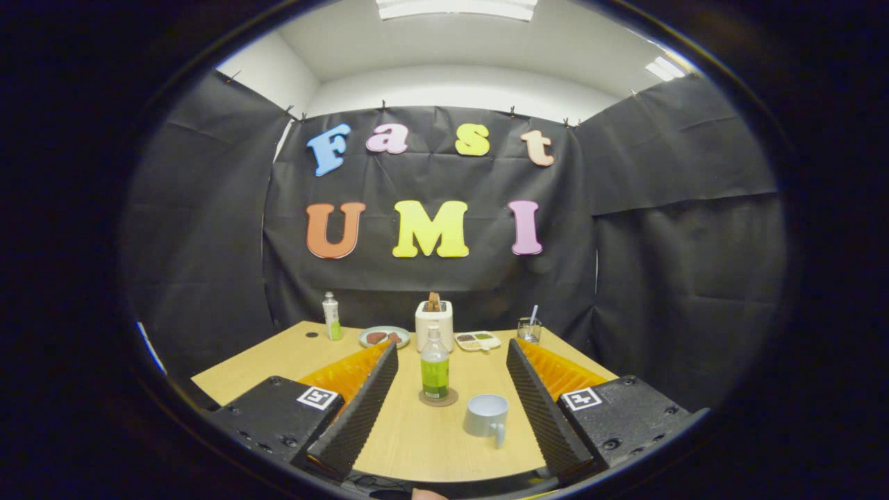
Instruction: Take the bottle from table, then pour the juice into the cup, finally place the bottle on the coaster
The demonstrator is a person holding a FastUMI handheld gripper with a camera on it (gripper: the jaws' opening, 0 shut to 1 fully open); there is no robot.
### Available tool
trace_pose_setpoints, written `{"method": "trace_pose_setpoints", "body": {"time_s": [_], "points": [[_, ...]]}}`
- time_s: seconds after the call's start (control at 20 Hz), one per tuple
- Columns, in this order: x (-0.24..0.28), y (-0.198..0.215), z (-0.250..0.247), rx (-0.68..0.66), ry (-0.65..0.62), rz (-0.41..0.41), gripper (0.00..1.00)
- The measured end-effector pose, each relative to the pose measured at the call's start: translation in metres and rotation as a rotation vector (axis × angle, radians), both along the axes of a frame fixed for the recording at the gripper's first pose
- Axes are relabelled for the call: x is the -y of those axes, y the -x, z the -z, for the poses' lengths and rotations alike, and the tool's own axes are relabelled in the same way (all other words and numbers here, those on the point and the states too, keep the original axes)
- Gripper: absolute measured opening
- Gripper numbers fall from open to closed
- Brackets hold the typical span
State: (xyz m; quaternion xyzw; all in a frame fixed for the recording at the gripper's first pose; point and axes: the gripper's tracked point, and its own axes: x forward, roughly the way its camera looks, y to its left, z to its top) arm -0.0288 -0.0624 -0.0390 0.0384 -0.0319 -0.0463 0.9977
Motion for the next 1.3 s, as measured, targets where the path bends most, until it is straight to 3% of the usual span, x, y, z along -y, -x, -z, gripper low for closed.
{"method": "trace_pose_setpoints", "body": {"time_s": [1.3], "points": [[0.001, -0.006, 0.008, 0.089, -0.036, -0.071, 1.00]]}}
